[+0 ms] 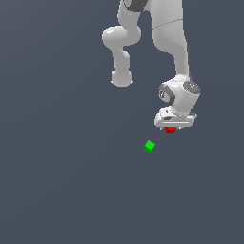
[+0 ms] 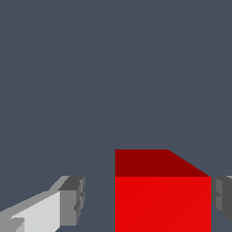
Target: Stack the red cube on top of the green cube.
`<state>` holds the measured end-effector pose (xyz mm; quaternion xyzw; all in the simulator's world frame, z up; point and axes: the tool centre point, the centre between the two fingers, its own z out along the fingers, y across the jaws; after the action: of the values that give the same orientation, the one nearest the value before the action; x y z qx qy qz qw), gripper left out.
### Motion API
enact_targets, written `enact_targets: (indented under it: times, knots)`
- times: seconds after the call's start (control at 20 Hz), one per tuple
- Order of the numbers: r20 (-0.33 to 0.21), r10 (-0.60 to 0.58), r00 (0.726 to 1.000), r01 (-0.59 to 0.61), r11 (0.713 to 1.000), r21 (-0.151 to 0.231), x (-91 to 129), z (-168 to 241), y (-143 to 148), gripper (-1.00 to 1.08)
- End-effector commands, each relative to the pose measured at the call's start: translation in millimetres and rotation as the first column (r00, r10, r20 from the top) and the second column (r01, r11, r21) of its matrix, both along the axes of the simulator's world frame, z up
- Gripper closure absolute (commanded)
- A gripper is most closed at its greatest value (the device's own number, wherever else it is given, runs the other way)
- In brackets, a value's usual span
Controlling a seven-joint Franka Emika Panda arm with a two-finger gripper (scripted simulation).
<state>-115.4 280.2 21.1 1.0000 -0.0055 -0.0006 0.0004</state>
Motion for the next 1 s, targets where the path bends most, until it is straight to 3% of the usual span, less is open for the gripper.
enact_targets:
  times: [0.0,0.6,0.95]
  knots:
    - [0.001,0.0,1.0,0.0,1.0,0.001,0.6,-1.2,0.3,1.08]
    - [0.001,0.0,1.0,0.0,1.0,0.001,0.5,0.3,0.4,1.08]
    - [0.001,0.0,1.0,0.0,1.0,0.001,-0.1,23.0,-0.1,1.08]
